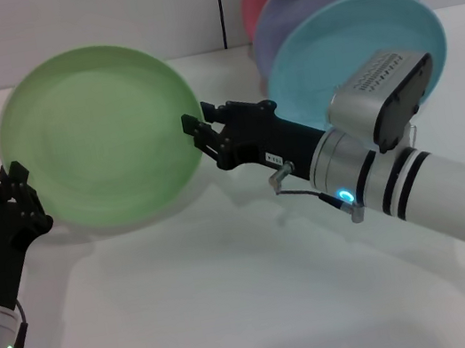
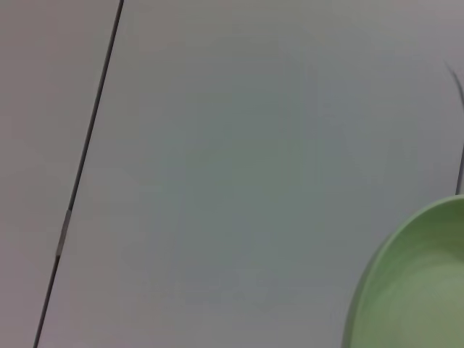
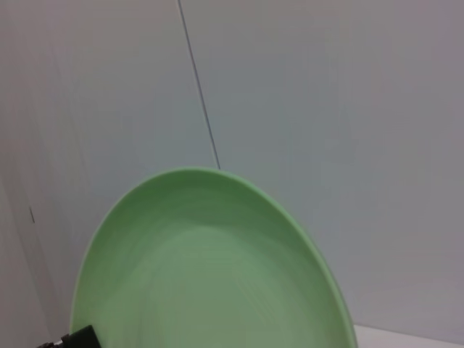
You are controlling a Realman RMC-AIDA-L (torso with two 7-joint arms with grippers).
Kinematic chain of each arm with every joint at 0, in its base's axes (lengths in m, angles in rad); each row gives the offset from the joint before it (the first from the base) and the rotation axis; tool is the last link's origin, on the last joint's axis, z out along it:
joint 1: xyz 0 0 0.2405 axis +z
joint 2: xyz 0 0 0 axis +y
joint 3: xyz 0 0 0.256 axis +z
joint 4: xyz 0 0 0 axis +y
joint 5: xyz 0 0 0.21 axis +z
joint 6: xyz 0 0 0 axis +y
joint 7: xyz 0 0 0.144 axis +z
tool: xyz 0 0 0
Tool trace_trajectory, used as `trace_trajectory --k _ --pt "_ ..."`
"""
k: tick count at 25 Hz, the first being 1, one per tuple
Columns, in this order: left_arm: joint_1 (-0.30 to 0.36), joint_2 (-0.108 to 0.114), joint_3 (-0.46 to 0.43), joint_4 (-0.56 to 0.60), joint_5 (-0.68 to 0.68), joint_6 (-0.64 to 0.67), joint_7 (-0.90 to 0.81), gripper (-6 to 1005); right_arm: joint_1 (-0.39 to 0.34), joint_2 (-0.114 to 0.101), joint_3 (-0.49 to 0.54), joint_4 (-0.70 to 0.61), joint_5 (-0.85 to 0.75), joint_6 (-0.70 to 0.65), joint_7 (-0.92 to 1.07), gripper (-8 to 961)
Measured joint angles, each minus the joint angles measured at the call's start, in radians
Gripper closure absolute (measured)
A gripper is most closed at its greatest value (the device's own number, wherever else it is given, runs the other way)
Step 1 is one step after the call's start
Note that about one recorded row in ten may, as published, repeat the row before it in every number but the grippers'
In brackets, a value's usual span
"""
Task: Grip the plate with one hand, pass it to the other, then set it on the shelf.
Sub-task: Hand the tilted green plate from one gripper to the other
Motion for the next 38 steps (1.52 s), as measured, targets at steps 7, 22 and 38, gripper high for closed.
trace_trajectory --k 7,22,38 --pt "0.0 0.0 -0.001 0.0 -0.001 0.006 0.0 868 0.002 0.001 -0.001 0.0 0.0 0.001 0.0 709" --pt "0.0 0.0 -0.001 0.0 -0.002 0.005 0.0 860 -0.001 0.002 -0.004 -0.002 0.044 0.001 -0.002 763" --pt "0.004 0.0 -0.001 0.005 0.0 0.006 0.0 852 0.0 0.002 -0.017 0.0 0.052 0.001 -0.008 790"
